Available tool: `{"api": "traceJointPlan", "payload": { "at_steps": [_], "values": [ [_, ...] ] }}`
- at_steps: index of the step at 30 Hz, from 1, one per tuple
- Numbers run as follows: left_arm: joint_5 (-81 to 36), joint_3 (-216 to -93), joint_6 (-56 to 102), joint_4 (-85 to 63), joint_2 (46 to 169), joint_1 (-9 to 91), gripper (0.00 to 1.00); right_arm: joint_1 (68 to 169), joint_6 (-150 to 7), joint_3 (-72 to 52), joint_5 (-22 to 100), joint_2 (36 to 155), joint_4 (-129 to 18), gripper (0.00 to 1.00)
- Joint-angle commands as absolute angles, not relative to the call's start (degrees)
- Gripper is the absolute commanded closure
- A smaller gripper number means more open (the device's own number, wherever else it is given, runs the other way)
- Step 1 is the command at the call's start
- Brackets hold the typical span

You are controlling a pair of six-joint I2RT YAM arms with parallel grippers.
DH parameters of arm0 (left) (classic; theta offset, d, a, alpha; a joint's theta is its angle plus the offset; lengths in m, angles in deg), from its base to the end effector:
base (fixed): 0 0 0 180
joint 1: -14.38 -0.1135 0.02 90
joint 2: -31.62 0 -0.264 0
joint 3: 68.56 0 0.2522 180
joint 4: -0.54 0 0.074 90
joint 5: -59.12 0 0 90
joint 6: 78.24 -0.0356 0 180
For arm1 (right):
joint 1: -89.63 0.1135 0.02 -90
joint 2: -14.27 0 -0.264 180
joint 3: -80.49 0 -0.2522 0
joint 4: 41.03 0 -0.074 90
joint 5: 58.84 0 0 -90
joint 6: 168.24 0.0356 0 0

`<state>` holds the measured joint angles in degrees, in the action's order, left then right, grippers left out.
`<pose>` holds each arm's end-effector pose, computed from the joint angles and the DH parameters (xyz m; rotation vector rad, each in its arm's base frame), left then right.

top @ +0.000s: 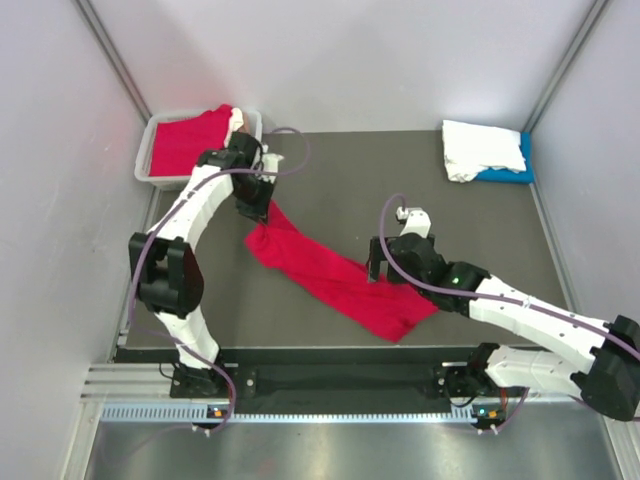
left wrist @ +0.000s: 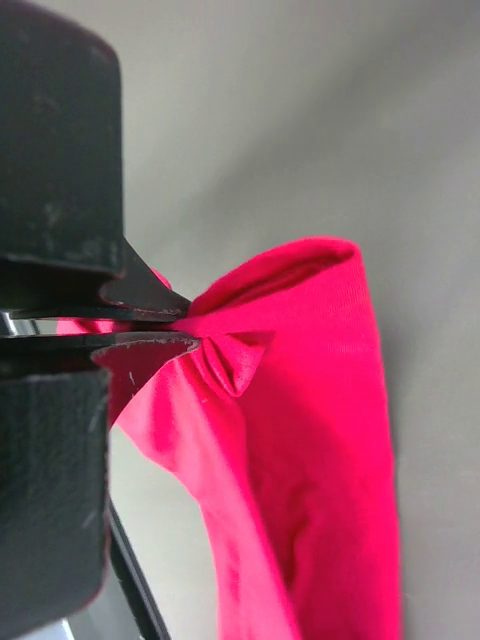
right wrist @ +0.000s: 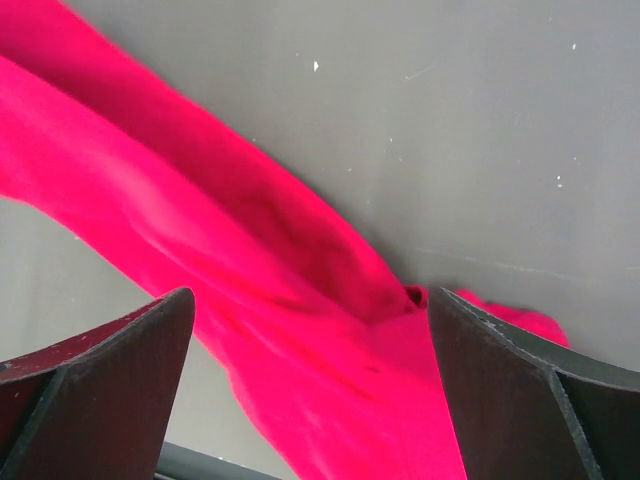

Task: Fold and stack the t-shirts
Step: Flatten the tshirt out

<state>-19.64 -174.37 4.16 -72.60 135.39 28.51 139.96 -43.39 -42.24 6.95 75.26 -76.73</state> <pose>0.3573 -0.0971 0.2758 0.5745 2.7494 -0.3025 0.1554 0.1646 0.2604 -0.0754 2.2099 0.3561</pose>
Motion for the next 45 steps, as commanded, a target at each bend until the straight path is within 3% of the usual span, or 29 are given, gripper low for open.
{"api": "traceJointPlan", "payload": {
  "at_steps": [1,7,18,24,27,28,29,31,45],
  "values": [
    [-18.32,-180.39,4.9,-73.51,130.76,21.35,1.0,139.29,-45.45,-39.88,7.08,76.4,-74.66,0.0],
    [-12.6,-188.57,2.8,-77.89,134.27,8.95,1.0,138.15,-48.0,-36.45,6.81,78.16,-75.09,0.0],
    [-10.84,-179.35,0.86,-76.24,130.76,8.76,1.0,135.34,-48.18,-37.93,9.0,78.95,-73.61,0.0],
    [-10.58,-177.33,0.51,-76.07,130.41,8.76,1.0,132.17,-49.94,-39.78,13.66,85.98,-68.78,0.02],
    [-10.49,-176.28,0.33,-75.98,130.15,8.76,1.0,131.82,-50.64,-38.91,16.12,89.05,-66.84,0.21],
    [-10.49,-176.01,0.24,-75.89,130.15,8.67,1.0,131.73,-50.73,-38.47,16.48,90.28,-66.75,0.39],
    [-10.49,-175.75,0.33,-75.71,129.97,8.76,1.0,131.73,-50.91,-38.03,17.09,90.73,-66.66,0.47],
    [-10.4,-175.48,0.24,-75.62,129.88,8.76,1.0,131.73,-51.26,-37.06,17.36,91.78,-66.48,0.56],
    [-8.91,-174.69,-0.11,-75.8,129.44,8.67,1.0,129.62,-52.92,-34.61,19.11,95.55,-65.78,0.46]
  ]
}}
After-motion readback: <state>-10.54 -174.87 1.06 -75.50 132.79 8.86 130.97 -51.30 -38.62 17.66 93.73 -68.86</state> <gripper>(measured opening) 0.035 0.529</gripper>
